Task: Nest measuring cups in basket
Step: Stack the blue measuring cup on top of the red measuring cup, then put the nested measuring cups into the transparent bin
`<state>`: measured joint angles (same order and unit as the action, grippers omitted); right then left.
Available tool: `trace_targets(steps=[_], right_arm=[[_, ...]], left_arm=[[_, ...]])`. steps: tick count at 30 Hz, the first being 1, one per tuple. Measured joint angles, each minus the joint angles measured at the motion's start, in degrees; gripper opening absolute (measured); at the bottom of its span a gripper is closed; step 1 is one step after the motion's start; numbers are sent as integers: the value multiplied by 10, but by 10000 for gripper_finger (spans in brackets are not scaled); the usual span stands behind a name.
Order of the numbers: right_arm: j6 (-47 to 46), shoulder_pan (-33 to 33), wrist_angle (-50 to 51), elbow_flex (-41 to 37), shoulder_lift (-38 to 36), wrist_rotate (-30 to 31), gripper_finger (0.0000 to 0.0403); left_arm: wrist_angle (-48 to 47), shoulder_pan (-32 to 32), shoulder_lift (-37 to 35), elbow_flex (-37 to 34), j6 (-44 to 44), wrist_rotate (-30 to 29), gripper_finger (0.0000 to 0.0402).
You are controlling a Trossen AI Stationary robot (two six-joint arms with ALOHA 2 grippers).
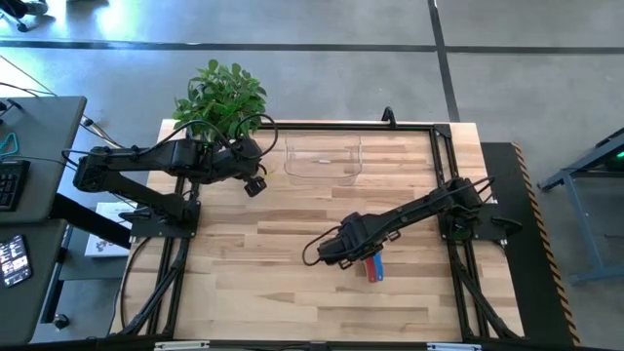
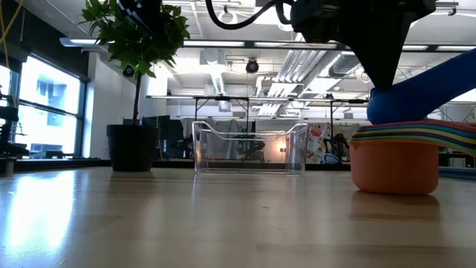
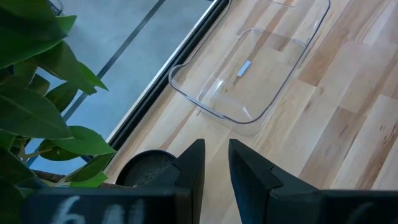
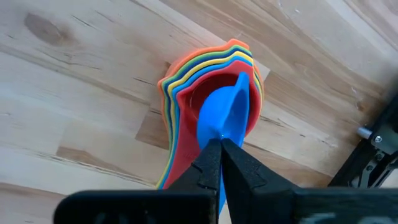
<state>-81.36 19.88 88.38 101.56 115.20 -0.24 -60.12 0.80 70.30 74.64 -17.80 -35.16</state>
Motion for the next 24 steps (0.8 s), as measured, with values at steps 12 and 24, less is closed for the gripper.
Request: trace_targets(steps=[12, 24], right_arm=[[4, 0, -5, 0, 0, -1, 79], [14, 0, 5, 0, -6, -15, 103]], left_arm=[[0, 0, 0, 0, 0, 0, 62], [0, 0, 0, 0, 0, 5, 62]])
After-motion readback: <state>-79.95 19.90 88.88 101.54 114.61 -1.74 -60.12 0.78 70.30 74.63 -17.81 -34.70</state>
